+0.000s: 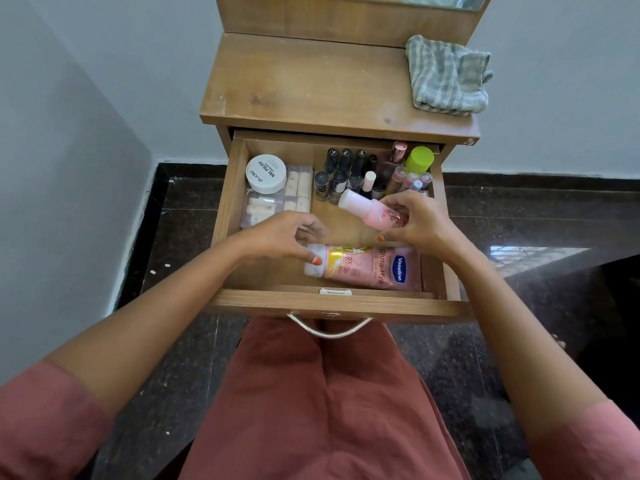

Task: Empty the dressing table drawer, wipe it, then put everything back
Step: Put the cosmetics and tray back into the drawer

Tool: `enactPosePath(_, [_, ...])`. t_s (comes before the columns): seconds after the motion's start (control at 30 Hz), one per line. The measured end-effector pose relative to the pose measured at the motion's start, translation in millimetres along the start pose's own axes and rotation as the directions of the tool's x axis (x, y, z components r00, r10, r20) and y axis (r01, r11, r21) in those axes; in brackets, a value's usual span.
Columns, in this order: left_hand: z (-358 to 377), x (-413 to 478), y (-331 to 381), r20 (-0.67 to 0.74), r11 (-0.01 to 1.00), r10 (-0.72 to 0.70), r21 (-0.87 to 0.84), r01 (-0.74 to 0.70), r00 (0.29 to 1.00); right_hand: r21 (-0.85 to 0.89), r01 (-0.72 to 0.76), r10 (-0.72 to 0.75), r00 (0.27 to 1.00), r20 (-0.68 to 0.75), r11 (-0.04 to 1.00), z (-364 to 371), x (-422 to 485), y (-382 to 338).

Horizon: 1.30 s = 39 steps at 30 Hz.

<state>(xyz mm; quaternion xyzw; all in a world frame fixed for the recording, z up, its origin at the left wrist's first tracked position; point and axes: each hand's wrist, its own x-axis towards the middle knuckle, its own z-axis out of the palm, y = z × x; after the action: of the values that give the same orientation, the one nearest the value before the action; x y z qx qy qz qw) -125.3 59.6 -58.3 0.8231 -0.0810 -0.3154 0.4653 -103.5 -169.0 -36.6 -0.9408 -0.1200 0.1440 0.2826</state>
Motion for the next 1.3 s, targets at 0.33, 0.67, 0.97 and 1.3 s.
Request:
enactPosePath(0.33, [2.9,25.7,18.6,-0.216,0.950,-0.059,-0.313,-0.012,0.975,-0.017,0.053,-0.052,0.996,0.069,0.998,9.7,7.1,-4.2])
enactPosePath(0.67, [11.5,43.3,17.5,-0.191,0.887,-0.171,-0.458,0.066,0.967,0.094,-0.061,0.059,0.998,0.021,0.994,4.7,-4.0,9.1])
enactPosePath(0.97, [22.2,52.2,19.7,-0.180,0.909,-0.200,-0.400,0.114,0.963,0.275,-0.037,0.135,0.928,-0.347,0.961,-10.9,-22.2,16.8])
enactPosePath(1.3, [32.1,57.0,27.0,-0.265,0.998,-0.051,-0.038,0.042,0.963,0.102,0.028,0.019,0.901,-0.434,0.994,-1.8,-30.6,26.0])
